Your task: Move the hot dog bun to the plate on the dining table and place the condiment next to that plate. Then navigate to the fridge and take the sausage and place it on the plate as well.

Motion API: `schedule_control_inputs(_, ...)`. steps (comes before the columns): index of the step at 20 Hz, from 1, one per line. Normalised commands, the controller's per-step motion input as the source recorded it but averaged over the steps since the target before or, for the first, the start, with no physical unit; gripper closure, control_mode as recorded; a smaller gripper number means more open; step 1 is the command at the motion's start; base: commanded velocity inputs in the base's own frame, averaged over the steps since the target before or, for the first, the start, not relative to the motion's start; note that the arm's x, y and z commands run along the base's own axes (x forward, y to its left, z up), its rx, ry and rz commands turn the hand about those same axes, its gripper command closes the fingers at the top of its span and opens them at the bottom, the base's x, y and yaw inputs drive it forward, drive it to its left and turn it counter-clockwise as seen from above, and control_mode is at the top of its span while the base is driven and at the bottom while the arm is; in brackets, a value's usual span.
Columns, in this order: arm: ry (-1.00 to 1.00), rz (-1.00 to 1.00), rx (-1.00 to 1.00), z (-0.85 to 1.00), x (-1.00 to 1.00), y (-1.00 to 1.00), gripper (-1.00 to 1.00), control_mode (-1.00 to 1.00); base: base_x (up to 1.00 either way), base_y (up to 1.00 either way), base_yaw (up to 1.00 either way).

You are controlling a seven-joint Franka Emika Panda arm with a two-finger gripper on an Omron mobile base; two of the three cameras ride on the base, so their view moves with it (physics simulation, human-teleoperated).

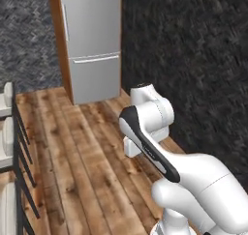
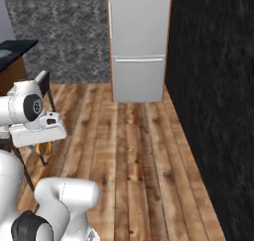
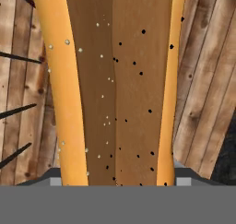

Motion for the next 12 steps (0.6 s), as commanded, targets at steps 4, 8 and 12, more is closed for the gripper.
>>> schedule_control_inputs(4,0.0,0.0,0.0,0.0,0.0,0.0,1.0,1.0,1.0,0.4,-0.06)
schedule_control_inputs(8,0.0,0.0,0.0,0.0,0.0,0.0,1.0,1.0,0.84,0.33,-0.03)
schedule_control_inputs(12,0.0,0.0,0.0,0.0,0.0,0.0,1.0,1.0,0.56,0.3,-0.1)
